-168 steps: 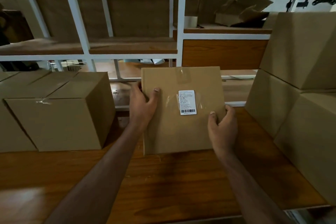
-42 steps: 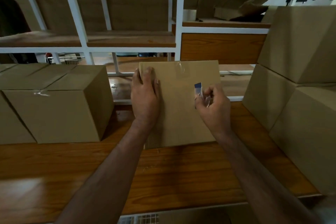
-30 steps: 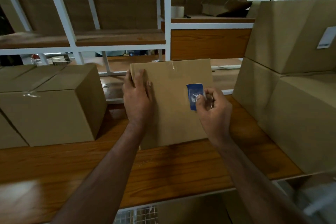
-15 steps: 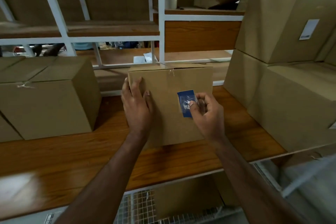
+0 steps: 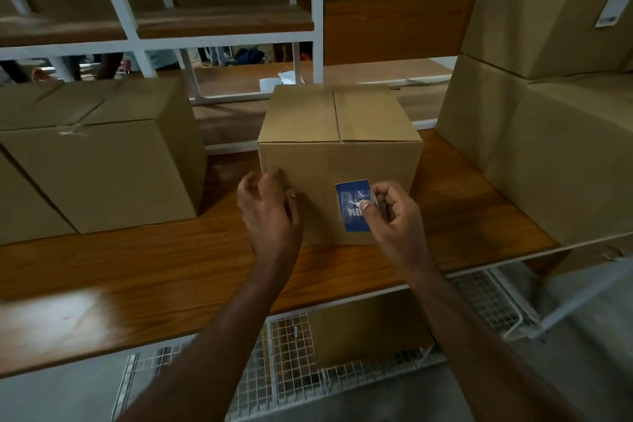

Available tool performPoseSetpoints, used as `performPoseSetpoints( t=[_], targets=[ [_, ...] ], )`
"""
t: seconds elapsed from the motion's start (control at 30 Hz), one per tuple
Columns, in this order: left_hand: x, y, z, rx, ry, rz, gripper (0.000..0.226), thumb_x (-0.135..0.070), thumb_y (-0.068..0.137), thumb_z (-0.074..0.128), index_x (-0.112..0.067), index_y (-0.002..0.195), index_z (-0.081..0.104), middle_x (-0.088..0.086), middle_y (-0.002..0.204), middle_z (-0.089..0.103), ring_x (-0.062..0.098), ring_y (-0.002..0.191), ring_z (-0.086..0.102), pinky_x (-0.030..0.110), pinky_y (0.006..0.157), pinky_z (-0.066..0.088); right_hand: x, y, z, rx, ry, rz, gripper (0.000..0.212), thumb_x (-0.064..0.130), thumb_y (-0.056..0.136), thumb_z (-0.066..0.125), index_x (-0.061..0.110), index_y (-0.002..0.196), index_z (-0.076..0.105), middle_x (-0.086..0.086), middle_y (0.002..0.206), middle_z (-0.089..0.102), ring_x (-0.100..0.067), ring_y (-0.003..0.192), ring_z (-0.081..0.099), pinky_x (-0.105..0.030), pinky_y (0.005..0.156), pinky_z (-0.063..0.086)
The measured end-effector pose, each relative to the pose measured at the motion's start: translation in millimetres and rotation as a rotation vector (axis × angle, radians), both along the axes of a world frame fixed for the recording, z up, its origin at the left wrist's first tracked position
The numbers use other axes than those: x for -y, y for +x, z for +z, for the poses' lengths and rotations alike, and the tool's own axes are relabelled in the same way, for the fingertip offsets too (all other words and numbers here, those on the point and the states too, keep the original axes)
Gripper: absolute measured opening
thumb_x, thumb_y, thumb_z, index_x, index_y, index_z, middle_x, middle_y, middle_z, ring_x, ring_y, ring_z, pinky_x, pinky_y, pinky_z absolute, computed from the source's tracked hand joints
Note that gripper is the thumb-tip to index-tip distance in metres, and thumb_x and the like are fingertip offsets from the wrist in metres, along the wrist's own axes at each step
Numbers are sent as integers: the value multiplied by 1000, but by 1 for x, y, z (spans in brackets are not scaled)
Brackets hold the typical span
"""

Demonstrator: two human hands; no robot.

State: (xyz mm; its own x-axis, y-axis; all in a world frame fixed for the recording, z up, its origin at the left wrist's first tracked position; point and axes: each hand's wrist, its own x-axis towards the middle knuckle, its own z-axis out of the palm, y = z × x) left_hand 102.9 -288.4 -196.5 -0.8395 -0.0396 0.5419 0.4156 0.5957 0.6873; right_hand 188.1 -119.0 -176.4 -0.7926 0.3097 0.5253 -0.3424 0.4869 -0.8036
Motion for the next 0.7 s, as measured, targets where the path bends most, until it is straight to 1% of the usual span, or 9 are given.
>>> performPoseSetpoints(
  t=[0.07,0.1,0.2,0.27,0.33,0.4,0.5,0.6,0.7],
  targets=[
    [3,10,-6,-17,13,41,31,-29,101,53,-17,128,45,14,131,44,26,120,44,45,97,45,6,2,-5,17,-22,-6,9,7,95,61,15,96,58,6,73,51,-4,62,47,-15,54,41],
    [4,13,-8,-7,48,-16,26,-31,102,50,-17,123,50,10,122,50,21,111,49,42,91,48,8,3,-7,27,-33,-8,8,7,95,61,15,95,58,4,73,51,-5,61,47,-15,53,41],
    [2,24,-3,267,269,-377,22,-35,107,40,-23,105,59,-1,98,62,7,85,59,33,73,52,17,4,-12,36,-52,-21,15,8,96,61,23,94,57,-3,74,54,-6,60,46,-17,53,41],
    [-1,30,6,505,376,-559,32,-37,108,34,-22,101,62,-1,96,66,5,85,61,28,75,51,22,4,-13,34,-65,-28,20,8,95,61,28,93,56,-8,76,56,-10,61,48,-19,52,43],
    [-2,33,11,625,405,-631,34,-35,108,35,-18,101,63,5,100,66,15,91,62,34,84,52,25,5,-16,40,-72,-34,21,8,95,61,28,93,56,-10,78,57,-13,62,49,-20,52,43],
    [0,33,11,634,391,-681,28,-29,107,40,-14,101,63,7,100,64,19,92,60,33,85,53,26,4,-19,46,-68,-36,18,8,95,61,26,94,57,-9,78,58,-14,62,50,-20,53,44],
    [1,29,9,590,377,-741,22,-20,106,44,-9,97,60,7,93,60,16,83,58,30,80,54,25,2,-25,64,-49,-47,12,7,95,61,19,96,58,3,74,54,-4,61,49,-15,54,42],
    [1,24,10,518,351,-727,21,-15,106,45,-8,90,57,3,80,55,6,68,52,18,64,47,24,-1,-30,36,-50,21,5,16,95,63,16,99,59,5,79,58,-4,68,55,-16,60,45],
    [8,11,5,377,293,-632,23,-16,106,46,-13,84,53,0,77,51,1,64,48,20,58,43,22,-1,-36,5,-77,60,35,37,95,56,12,117,61,4,102,65,-8,93,64,-21,74,53]
  ],
)
